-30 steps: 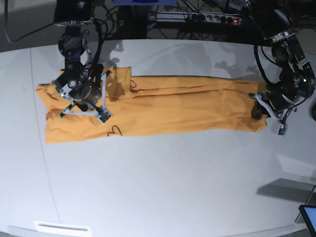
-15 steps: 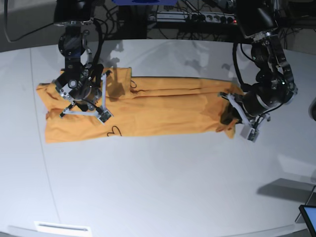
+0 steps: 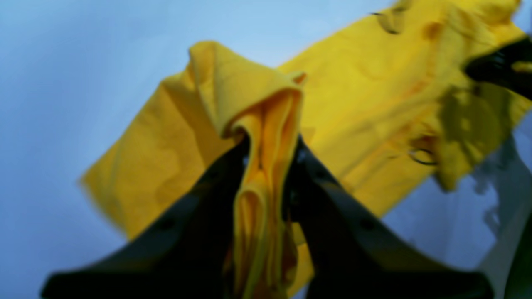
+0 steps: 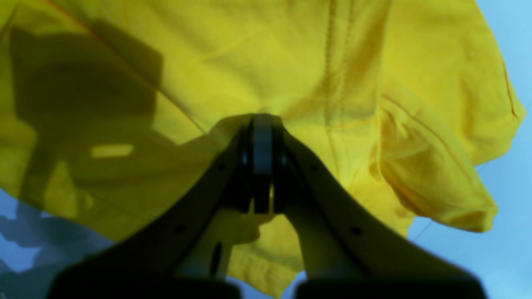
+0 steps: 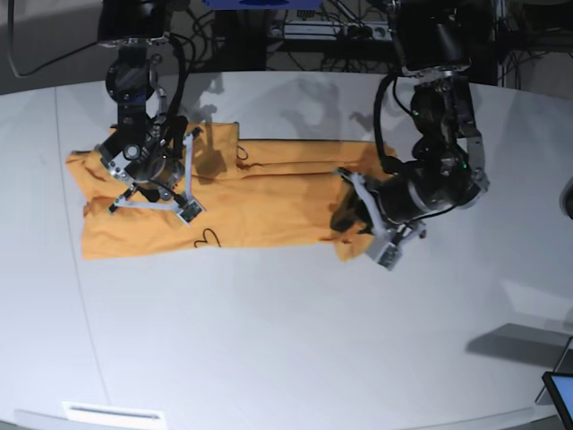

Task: Fold the T-shirt properly
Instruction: 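Carry the hem end with the left gripper toward the right gripper, then lower the hem end onto the shirt near the right gripper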

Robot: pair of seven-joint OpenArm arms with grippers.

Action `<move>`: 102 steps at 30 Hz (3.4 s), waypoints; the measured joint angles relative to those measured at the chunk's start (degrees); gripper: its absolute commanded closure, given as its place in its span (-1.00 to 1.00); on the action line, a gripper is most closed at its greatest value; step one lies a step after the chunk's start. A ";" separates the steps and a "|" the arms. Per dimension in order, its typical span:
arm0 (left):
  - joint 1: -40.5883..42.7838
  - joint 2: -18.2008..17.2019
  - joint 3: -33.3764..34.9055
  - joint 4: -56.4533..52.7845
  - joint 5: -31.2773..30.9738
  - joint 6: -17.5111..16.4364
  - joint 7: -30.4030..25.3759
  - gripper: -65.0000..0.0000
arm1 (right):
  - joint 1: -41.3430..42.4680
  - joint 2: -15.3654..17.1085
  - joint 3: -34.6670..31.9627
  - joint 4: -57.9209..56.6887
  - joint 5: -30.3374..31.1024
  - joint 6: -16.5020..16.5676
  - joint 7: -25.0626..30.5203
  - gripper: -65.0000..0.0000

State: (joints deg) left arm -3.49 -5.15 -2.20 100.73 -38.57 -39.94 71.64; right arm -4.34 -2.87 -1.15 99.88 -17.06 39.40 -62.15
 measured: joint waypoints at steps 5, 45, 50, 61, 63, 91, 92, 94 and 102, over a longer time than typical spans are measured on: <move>-0.02 0.50 2.56 -0.04 0.00 0.02 -0.02 1.00 | 0.02 0.00 0.00 0.00 0.00 0.00 -0.02 1.00; -2.19 3.89 9.40 -13.46 0.15 2.58 -4.96 1.00 | 0.02 0.02 0.00 0.00 0.00 0.00 -0.02 1.00; -2.71 4.24 9.49 -13.46 0.24 4.17 -4.90 1.00 | 0.02 0.02 0.00 0.00 0.00 0.00 0.00 1.00; -3.19 5.18 9.49 -13.46 0.57 5.49 -4.74 1.00 | 0.07 0.15 0.00 0.00 0.17 0.00 0.00 1.00; -3.85 5.18 9.49 -13.46 0.17 5.46 -4.76 0.99 | 0.07 0.15 0.00 0.00 0.17 0.02 -0.02 1.00; -4.68 8.04 16.15 -8.20 -0.46 1.49 -4.33 -0.05 | 0.04 0.15 0.00 0.00 0.20 0.02 0.00 1.00; -4.74 8.20 16.11 -7.63 -0.61 1.49 -4.35 -0.05 | 0.07 0.15 0.00 0.00 0.17 0.02 -0.02 1.00; -4.76 8.37 16.13 -6.84 -0.66 1.49 -4.35 -0.05 | 0.07 0.15 0.00 0.00 0.17 0.02 -0.04 1.00; -4.70 7.56 15.72 -6.60 -0.55 1.49 -4.37 -0.04 | 0.04 0.17 0.00 0.00 0.20 0.02 0.00 1.00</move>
State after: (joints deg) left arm -8.19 2.42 13.52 94.13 -39.11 -38.46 67.26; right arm -4.29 -2.70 -1.15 99.88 -16.86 39.42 -62.15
